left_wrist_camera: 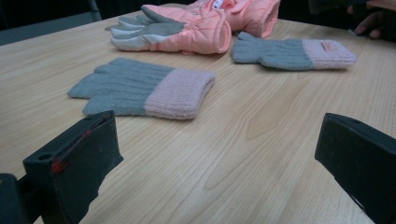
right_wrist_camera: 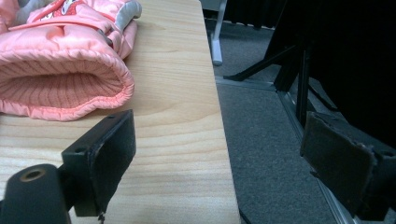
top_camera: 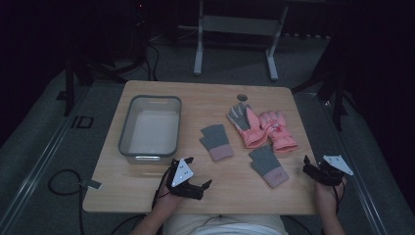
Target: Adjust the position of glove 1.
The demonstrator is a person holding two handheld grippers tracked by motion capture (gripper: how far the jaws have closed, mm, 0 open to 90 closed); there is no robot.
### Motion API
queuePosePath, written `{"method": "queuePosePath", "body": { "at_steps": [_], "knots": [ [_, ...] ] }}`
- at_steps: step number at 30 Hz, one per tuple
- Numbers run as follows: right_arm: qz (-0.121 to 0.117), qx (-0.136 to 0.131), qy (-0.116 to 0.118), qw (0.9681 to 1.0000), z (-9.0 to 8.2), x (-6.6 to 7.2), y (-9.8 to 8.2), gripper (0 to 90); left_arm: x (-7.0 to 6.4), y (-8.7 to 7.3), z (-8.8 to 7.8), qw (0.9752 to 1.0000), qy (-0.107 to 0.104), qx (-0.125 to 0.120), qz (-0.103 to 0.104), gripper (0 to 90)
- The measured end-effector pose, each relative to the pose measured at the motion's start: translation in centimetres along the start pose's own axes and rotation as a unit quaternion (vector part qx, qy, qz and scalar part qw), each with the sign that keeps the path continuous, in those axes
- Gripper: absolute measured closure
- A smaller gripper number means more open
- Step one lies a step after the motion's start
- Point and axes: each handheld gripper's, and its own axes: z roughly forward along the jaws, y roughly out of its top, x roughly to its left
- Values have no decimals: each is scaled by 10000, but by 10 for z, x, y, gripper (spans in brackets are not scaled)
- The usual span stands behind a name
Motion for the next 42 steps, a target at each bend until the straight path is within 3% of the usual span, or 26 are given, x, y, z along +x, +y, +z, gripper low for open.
{"method": "queuePosePath", "body": {
  "at_steps": [13,24,30,33,42],
  "knots": [
    [-225,29,-52,9997,0,3,0,104,0,0,0,10000,12,6,-17,0],
    [-174,152,38,9997,0,3,2,104,0,0,0,10000,16,15,-15,0],
    [-26,-8,213,9998,-12,3,23,104,1,0,0,10000,11,-3,-54,0],
    [-147,-119,195,9996,-15,6,35,104,0,0,0,10000,13,-3,-40,0],
    [-149,-244,356,9990,-19,9,66,104,1,0,0,10000,5,-9,-58,0]
  ]
}}
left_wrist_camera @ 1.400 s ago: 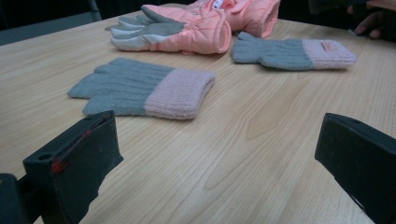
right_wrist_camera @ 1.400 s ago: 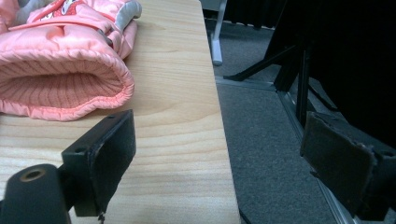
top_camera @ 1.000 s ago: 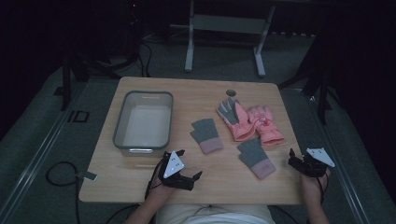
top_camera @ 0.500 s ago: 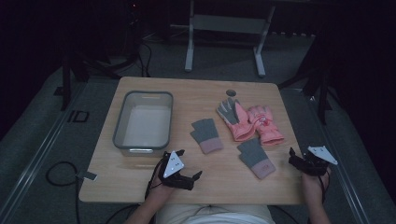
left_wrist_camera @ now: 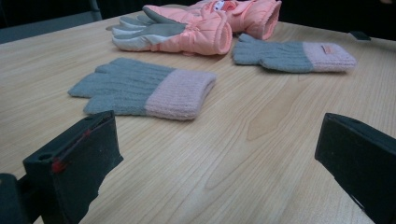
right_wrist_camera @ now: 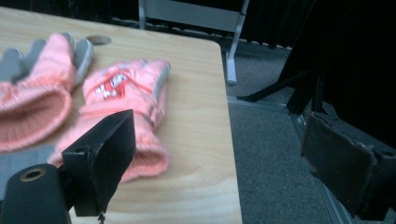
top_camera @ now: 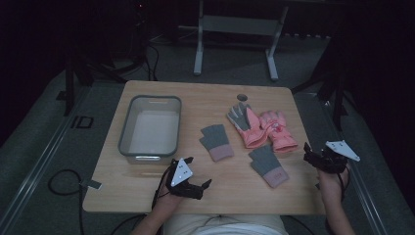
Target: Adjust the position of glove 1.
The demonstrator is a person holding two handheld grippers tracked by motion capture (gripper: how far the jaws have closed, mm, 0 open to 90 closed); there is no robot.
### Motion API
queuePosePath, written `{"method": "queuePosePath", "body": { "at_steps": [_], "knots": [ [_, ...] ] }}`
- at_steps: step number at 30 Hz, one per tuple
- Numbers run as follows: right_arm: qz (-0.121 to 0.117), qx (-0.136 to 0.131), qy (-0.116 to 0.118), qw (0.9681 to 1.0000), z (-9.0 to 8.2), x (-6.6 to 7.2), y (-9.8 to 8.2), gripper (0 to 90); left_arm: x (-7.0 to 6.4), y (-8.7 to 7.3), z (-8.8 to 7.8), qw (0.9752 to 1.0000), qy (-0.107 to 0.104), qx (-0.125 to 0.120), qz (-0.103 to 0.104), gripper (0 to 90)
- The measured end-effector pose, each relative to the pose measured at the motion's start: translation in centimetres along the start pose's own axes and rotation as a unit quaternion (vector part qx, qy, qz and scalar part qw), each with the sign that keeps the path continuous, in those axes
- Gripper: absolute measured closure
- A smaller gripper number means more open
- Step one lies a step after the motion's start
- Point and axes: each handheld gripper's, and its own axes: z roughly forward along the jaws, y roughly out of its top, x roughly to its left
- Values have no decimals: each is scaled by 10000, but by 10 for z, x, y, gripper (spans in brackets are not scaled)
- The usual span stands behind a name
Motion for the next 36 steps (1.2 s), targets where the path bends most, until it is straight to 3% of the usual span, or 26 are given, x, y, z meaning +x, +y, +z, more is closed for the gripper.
{"method": "queuePosePath", "body": {
  "at_steps": [11,23,29,36],
  "knots": [
    [-3,-203,209,9996,-3,6,35,104,0,0,0,10000,15,5,-11,0],
    [-259,-315,596,9974,1,31,76,104,0,0,0,10000,7,1,9,0],
    [-536,-397,974,9930,5,58,96,104,0,0,0,10000,-7,6,15,0],
    [-812,-382,1350,9868,15,93,100,104,0,0,0,10000,-26,-4,3,0]
  ]
}}
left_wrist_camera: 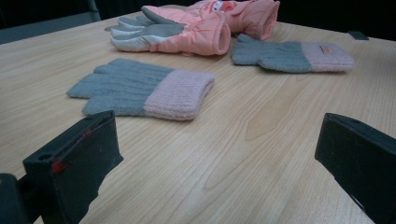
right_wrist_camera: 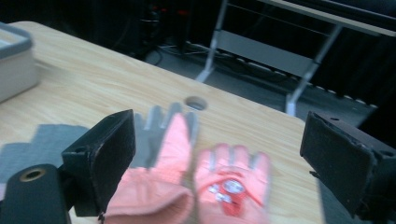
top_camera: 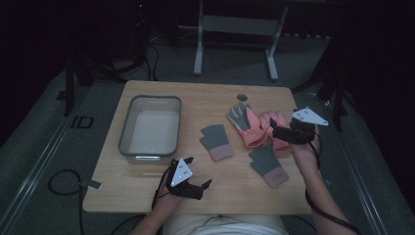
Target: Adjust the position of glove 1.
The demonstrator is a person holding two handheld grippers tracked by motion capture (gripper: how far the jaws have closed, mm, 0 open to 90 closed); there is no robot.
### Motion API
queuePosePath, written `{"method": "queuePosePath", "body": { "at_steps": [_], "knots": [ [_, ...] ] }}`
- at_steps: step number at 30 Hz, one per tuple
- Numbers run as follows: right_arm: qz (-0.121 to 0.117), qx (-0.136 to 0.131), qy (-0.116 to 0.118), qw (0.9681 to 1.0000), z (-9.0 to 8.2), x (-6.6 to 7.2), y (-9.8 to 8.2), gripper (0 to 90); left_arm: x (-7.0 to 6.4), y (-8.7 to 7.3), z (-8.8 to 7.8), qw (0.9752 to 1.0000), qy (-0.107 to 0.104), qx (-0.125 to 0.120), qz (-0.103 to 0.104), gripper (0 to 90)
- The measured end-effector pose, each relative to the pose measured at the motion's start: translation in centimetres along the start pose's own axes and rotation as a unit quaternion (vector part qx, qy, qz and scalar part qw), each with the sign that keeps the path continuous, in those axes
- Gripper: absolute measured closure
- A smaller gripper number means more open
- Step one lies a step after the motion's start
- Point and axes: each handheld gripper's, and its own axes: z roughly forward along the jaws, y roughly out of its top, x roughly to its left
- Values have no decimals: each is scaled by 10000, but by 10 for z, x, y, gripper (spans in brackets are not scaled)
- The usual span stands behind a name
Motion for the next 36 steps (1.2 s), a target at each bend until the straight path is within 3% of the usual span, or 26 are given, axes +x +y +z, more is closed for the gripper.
{"method": "queuePosePath", "body": {
  "at_steps": [4,6,9,12,18,19,22,26,31,34,36],
  "knots": [
    [-2,-23,268,9996,12,15,4,104,0,0,0,10000,-15,-4,-10,0],
    [-30,54,411,9991,19,25,7,162,0,0,0,10000,-24,-3,-10,0],
    [-36,267,791,9965,32,37,10,145,1,0,0,10000,-37,-2,-12,0],
    [69,693,1465,9868,49,49,9,139,1,0,0,10000,-62,0,-18,0],
    [85,1130,1971,9738,74,80,-2,134,1,0,0,10000,-90,-2,-26,0],
    [55,1176,1956,9736,78,85,-4,130,1,0,0,10000,-93,-4,-25,0],
    [38,1344,2089,9687,90,97,-10,162,1,0,0,9999,-102,-6,-20,0],
    [-106,1374,2264,9642,105,107,-14,329,1,0,0,9999,-119,3,-11,0],
    [-410,1523,2212,9624,124,116,-19,520,1,0,0,9999,-128,-5,-22,0],
    [-503,1648,2235,9593,135,120,-21,581,1,0,-1,9999,-139,-5,-20,0],
    [-555,1792,2295,9551,143,121,-22,601,1,0,-1,9999,-141,-6,-19,0]
  ]
}}
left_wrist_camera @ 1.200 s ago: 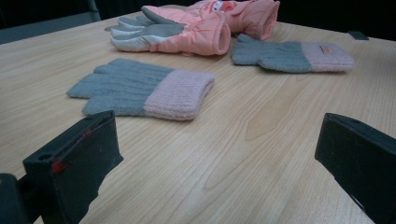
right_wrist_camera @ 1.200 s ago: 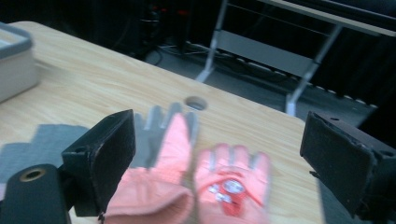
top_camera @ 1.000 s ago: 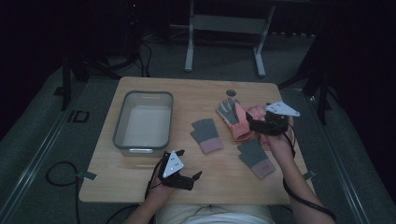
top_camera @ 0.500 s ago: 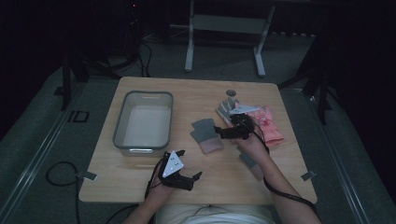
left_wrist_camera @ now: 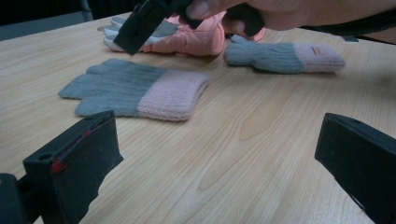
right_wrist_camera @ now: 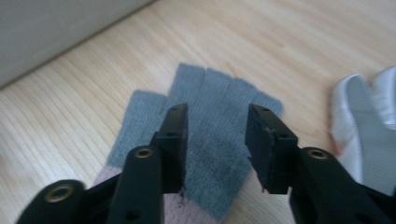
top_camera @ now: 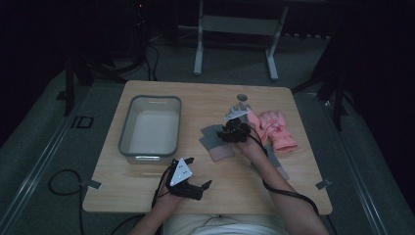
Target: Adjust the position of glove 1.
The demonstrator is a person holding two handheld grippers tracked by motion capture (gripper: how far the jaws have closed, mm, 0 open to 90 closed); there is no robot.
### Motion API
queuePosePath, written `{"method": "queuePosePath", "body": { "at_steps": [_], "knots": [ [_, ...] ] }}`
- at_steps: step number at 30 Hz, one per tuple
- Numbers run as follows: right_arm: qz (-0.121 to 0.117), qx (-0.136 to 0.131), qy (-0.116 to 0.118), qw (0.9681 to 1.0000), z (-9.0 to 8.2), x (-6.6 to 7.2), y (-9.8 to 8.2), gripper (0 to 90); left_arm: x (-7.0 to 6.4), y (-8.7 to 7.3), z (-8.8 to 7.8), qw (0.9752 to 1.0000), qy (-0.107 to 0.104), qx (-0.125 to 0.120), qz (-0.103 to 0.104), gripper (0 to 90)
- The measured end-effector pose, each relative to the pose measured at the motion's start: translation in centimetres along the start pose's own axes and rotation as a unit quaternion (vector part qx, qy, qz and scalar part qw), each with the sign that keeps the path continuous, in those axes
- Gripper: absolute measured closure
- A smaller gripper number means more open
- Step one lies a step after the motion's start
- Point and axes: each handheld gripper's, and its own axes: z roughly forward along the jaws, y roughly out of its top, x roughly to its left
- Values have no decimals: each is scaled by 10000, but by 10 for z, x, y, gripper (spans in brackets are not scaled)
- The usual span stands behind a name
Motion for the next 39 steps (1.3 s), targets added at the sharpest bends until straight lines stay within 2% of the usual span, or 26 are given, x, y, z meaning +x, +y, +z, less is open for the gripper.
{"method": "queuePosePath", "body": {
  "at_steps": [2,6,7,9,12,13,18,21,24,26,27,28,29,30,31,34,35,39],
  "knots": [
    [11,119,53,9999,7,-1,1,600,0,0,0,10000,1,-1,2,0],
    [0,186,146,9997,15,-2,2,597,0,0,0,10000,-5,-4,11,0],
    [-58,293,133,9995,21,-2,2,596,0,0,0,10000,-8,-6,15,0],
    [-81,349,172,9992,25,-1,2,580,-1,0,0,10000,-16,-7,12,0],
    [-135,428,112,9989,29,-1,2,569,0,0,0,10000,-39,-1,6,0],
    [-136,580,161,9981,35,-1,0,583,0,0,0,10000,-52,-9,0,0],
    [-84,550,230,9982,36,-2,-1,681,1,0,0,10000,-60,-15,-35,0],
    [-130,503,165,9985,36,1,-3,772,0,0,0,10000,-56,-1,-8,0],
    [-51,503,93,9987,36,4,-2,838,1,0,0,10000,-56,7,-35,0],
    [122,583,85,9982,30,9,2,851,1,0,0,10000,-51,1,-27,0],
    [181,536,99,9984,25,10,3,852,0,0,0,10000,-49,3,-16,0],
    [338,428,131,9984,17,11,5,852,0,0,0,10000,-45,5,-6,0],
    [338,428,131,9984,17,11,5,852,0,0,0,10000,-45,5,-6,0],
    [441,331,157,9984,9,13,7,853,0,0,0,10000,-41,7,-10,0],
    [570,107,42,9983,-13,20,13,852,0,0,0,10000,-29,0,9,0],
    [718,-147,-51,9973,-39,30,15,852,-1,0,0,10000,-23,2,38,0],
    [766,-213,-123,9968,-46,33,14,852,-1,0,1,10000,-20,-6,27,0],
    [1192,-542,-235,9911,-73,46,5,851,0,0,1,10000,-25,-2,-4,0]
  ]
}}
